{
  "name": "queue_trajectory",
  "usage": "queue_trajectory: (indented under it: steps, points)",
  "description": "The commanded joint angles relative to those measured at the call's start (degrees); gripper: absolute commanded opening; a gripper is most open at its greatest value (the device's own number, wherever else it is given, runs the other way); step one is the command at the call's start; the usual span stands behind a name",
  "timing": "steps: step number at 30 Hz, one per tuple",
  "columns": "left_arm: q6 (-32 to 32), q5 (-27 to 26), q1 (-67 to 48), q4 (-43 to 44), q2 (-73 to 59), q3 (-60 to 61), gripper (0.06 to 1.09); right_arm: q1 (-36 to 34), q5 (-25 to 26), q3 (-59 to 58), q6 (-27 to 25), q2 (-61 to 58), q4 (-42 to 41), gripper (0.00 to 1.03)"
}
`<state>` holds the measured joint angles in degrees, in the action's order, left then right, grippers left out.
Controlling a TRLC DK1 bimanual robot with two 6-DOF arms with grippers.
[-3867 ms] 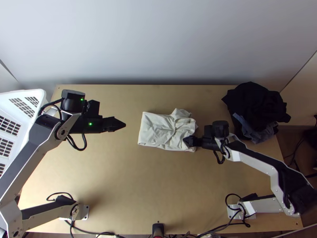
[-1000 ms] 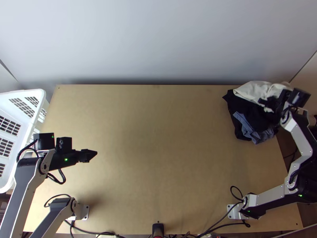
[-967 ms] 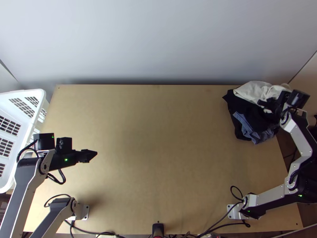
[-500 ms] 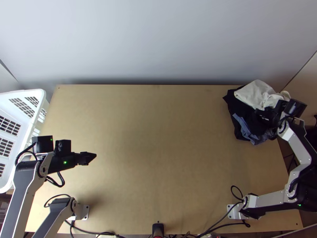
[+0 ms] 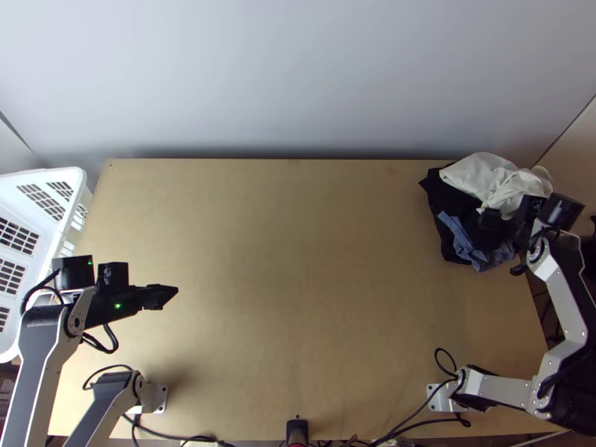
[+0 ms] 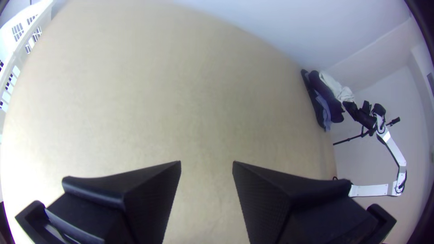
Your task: Fold the t-shirt
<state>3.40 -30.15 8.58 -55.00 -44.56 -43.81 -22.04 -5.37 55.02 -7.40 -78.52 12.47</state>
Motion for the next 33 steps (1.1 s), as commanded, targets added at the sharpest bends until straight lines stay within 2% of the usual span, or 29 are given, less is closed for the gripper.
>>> queue_trajectory:
  steps: [1, 11, 14, 18, 20, 23, 26, 28, 29, 33]
  points:
    - [0.5, -0.1, 0.3, -0.4, 0.3, -1.2, 0.65, -0.2, -0.2, 0.5, -2.3, 6.9, 7.5, 0.99]
    - [-0.7, -0.3, 4.0, 0.5, 1.9, 0.1, 0.65, 7.3, -0.5, -13.4, -2.2, 29.3, 15.8, 0.98]
    - [-1.4, -0.4, 4.1, 1.1, 4.5, 0.5, 0.65, 11.5, -1.1, -16.3, 0.0, 36.2, 18.6, 0.98]
    - [-2.2, -0.4, 4.1, 5.3, 8.9, 2.0, 0.65, 21.6, -1.4, -21.5, 6.1, 45.5, 19.0, 0.98]
    - [-2.1, -0.4, 4.6, 8.8, 9.8, 3.6, 0.65, 26.9, -1.1, -23.3, 10.0, 47.8, 17.8, 0.98]
    - [0.0, -0.4, 5.3, 15.5, 10.5, 7.3, 0.65, 29.3, 0.5, -25.5, 12.8, 47.8, 13.4, 0.98]
    - [3.9, -0.4, 6.8, 23.9, 13.2, 12.3, 0.66, 29.3, 1.5, -28.7, 12.7, 47.8, 6.2, 0.98]
    - [5.2, -0.4, 8.6, 28.9, 15.1, 15.3, 0.79, 29.3, 1.5, -30.3, 12.6, 47.8, 2.1, 0.98]
    - [5.5, -0.4, 9.7, 30.9, 15.8, 16.4, 0.81, 29.3, 1.5, -31.1, 12.5, 47.8, 0.2, 0.98]
    - [5.7, -0.5, 10.6, 35.4, 18.4, 20.1, 0.81, 29.1, 1.6, -34.7, 12.1, 50.1, -7.6, 0.99]
